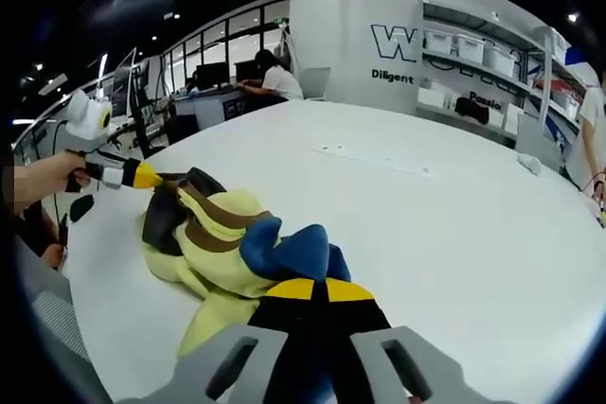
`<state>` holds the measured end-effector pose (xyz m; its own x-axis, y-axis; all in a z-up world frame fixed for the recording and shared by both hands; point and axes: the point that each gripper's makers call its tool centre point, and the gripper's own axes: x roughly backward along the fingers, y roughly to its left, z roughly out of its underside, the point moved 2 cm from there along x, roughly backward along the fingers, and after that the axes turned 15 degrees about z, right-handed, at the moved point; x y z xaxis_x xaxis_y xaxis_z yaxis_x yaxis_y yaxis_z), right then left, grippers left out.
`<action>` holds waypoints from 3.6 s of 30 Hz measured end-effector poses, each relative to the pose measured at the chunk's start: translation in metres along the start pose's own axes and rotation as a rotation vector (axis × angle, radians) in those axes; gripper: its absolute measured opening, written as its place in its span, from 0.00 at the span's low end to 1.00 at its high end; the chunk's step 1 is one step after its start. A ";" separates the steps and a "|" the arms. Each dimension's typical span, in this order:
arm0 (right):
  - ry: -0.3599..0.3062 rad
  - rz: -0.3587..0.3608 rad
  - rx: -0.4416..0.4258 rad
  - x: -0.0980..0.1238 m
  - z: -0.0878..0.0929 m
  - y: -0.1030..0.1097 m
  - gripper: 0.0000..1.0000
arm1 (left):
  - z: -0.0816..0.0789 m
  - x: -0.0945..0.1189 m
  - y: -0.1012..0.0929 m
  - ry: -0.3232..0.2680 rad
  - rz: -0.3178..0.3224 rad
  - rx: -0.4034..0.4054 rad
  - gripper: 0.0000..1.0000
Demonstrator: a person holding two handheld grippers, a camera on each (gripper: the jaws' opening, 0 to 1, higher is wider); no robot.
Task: Fold the garment on the visible template until the final outline fits inside the template.
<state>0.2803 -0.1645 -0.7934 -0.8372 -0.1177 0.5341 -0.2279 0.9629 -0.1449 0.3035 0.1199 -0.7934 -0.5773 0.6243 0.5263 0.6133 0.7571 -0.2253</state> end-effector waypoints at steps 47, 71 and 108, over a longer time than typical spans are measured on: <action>0.041 0.162 0.086 0.047 -0.051 -0.064 0.00 | -0.067 0.120 0.063 -0.111 -0.322 -0.001 0.01; 0.314 0.090 0.106 0.054 0.066 -0.050 0.00 | 0.057 0.114 0.060 0.157 -0.339 0.082 0.01; 0.107 -0.188 0.047 0.039 0.016 0.016 0.43 | 0.017 0.038 -0.017 0.073 0.009 -0.036 0.50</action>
<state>0.2360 -0.1571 -0.7878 -0.7204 -0.2657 0.6406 -0.4002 0.9137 -0.0712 0.2620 0.1335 -0.7836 -0.5318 0.6145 0.5828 0.6381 0.7432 -0.2013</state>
